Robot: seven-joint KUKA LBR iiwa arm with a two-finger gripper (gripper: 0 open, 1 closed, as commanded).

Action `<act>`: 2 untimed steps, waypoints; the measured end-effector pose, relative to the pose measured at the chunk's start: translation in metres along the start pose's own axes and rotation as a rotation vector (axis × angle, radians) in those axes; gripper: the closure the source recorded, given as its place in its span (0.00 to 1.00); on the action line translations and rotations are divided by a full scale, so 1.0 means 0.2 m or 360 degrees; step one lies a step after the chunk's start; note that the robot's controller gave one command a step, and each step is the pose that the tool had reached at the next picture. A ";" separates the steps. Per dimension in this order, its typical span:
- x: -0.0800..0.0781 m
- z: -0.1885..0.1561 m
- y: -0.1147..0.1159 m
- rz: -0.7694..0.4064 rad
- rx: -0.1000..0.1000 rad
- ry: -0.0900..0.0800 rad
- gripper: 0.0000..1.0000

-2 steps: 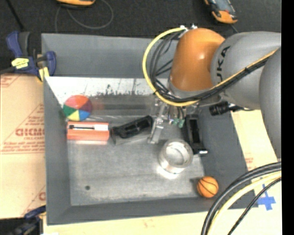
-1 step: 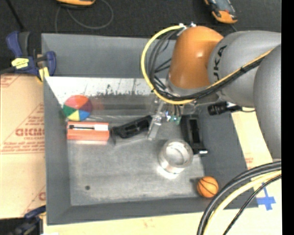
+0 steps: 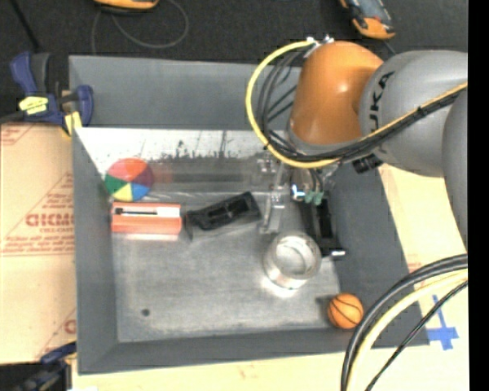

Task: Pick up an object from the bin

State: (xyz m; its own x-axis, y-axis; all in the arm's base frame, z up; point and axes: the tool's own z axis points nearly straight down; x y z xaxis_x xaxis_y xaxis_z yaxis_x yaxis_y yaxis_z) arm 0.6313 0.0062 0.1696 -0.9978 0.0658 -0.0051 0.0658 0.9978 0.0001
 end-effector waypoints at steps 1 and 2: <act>0.01 0.04 -0.02 -0.0027 0.0002 0.0001 0.00; -0.08 0.17 0.10 -0.0192 0.0001 -0.0004 0.00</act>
Offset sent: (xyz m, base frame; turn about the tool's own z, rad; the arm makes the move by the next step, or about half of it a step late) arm 0.0223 0.0264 -0.0449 -0.1364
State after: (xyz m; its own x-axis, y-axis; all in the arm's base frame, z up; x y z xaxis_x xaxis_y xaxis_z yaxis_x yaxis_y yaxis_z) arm 0.6493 0.0249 0.1351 -0.9985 -0.0548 -0.0078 -0.0548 0.9985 -0.0011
